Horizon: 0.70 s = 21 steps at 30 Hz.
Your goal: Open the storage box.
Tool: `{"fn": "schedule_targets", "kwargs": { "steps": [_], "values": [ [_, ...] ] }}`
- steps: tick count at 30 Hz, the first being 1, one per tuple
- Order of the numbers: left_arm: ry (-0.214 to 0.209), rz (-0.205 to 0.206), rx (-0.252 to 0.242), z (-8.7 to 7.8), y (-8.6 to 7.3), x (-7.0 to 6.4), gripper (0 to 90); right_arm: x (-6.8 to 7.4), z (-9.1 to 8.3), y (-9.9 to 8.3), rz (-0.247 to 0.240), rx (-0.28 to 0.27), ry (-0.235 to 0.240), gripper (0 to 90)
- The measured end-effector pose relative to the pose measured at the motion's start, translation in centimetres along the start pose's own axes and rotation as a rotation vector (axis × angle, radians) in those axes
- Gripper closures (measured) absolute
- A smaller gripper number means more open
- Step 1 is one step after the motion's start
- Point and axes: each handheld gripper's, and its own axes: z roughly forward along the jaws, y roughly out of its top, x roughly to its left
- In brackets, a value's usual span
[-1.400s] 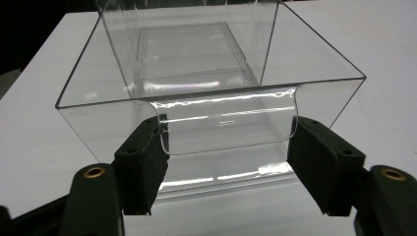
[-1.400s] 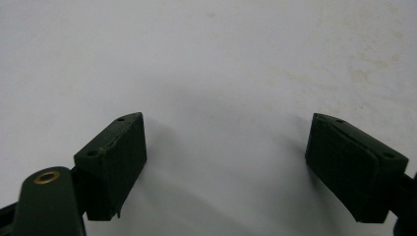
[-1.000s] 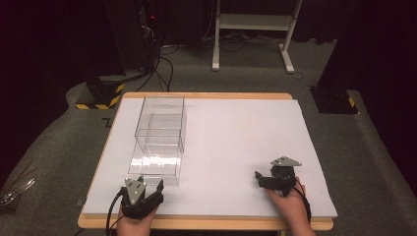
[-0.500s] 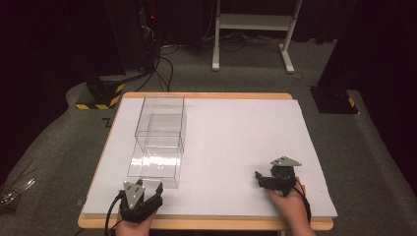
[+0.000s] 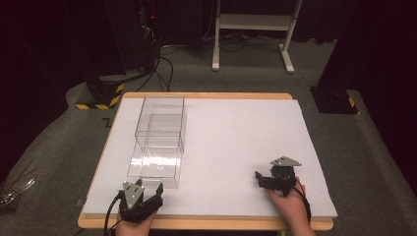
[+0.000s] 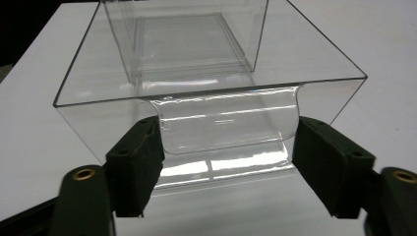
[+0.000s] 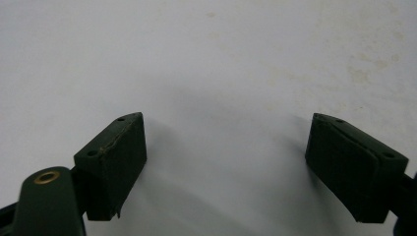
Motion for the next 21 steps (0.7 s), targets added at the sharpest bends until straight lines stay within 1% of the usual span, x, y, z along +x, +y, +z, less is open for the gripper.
{"fn": "schedule_targets", "kwargs": {
  "steps": [1, 2, 3, 8, 11, 12, 13, 15, 21],
  "values": [
    [-0.001, -0.005, -0.001, 0.0, 0.0, 0.0, 26.6, 0.0, 0.0, 0.0, 0.000, 0.000, 0.000, 15.4],
    [0.001, -0.008, -0.004, 0.0, 0.1, 0.0, 23.4, 0.0, 0.0, 0.0, 0.000, 0.000, 0.000, 15.4],
    [0.002, -0.003, -0.003, 0.0, 0.1, 0.0, 22.6, 0.0, 0.0, 0.0, 0.001, 0.000, 0.000, 15.4],
    [-0.003, -0.005, -0.015, -0.3, 0.4, 0.0, 20.5, 0.0, 0.0, 0.0, 0.001, 0.000, 0.001, 15.4],
    [-0.003, -0.010, -0.022, -0.5, 0.6, 0.0, 20.1, 0.0, 0.0, 0.0, 0.001, 0.000, 0.000, 15.4],
    [-0.009, -0.011, -0.026, -0.6, 0.7, 0.0, 21.0, 0.0, 0.0, 0.0, 0.001, 0.000, 0.001, 15.4],
    [-0.007, -0.004, -0.027, -0.7, 0.8, 0.1, 21.1, 0.0, 0.0, 0.0, 0.001, 0.000, 0.000, 15.4],
    [-0.003, -0.006, -0.038, -0.9, 1.0, 0.1, 21.1, 0.0, 0.0, 0.0, 0.001, 0.000, 0.000, 15.4],
    [-0.008, 0.000, -0.056, -1.3, 1.6, 0.3, 21.9, 0.0, 0.0, 0.0, 0.000, 0.000, 0.000, 15.4]
  ]
}}
